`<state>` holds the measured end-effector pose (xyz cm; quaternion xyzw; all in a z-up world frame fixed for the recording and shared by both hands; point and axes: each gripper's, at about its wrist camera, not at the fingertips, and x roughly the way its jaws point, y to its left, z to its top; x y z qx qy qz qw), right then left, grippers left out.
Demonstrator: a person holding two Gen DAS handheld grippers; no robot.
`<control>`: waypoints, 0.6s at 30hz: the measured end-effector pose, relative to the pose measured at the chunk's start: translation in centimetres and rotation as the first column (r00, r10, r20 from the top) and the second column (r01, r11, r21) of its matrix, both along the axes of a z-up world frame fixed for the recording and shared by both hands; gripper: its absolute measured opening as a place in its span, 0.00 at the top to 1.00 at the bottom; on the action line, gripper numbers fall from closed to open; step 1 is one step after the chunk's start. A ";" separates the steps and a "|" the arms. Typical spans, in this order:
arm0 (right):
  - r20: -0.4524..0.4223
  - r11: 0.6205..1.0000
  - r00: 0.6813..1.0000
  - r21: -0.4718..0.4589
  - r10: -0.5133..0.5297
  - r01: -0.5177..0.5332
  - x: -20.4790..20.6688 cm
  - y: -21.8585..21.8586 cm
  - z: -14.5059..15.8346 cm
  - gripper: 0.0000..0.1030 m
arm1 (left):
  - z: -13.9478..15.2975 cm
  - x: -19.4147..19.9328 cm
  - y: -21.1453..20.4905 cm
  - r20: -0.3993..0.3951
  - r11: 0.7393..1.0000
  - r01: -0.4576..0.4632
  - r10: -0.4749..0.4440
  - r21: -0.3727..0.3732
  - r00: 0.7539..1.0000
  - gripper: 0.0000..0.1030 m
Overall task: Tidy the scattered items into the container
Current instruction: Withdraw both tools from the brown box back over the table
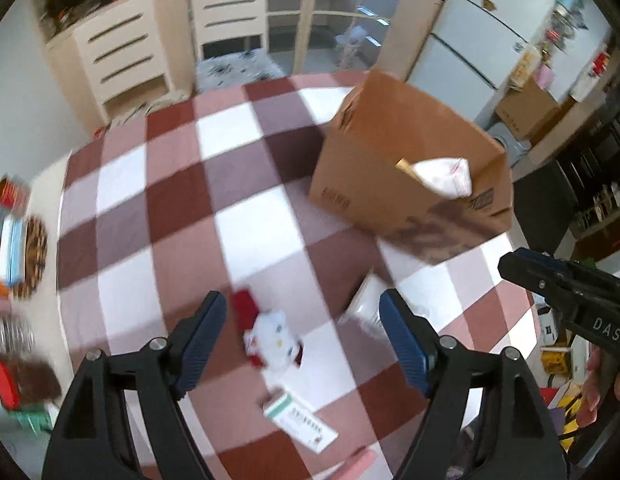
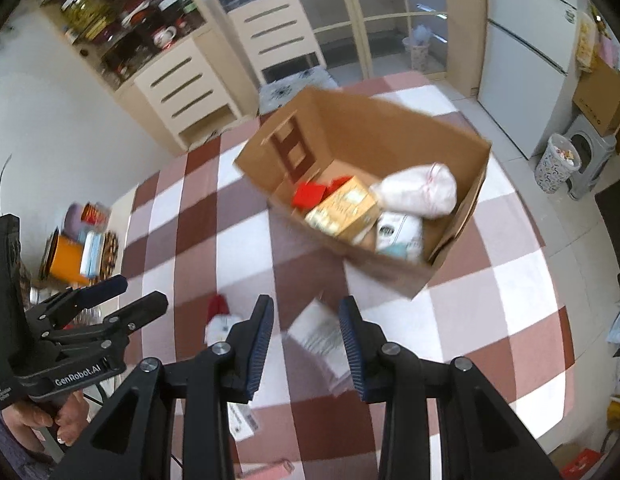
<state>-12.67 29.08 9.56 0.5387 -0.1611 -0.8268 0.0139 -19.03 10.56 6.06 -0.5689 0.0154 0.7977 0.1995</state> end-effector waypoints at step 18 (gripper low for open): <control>0.110 0.991 0.985 -0.010 0.131 -0.131 5.0 -5.1 -4.9 0.66 | -4.2 7.9 -5.9 0.109 0.983 -0.180 0.182 -0.034 0.977 0.22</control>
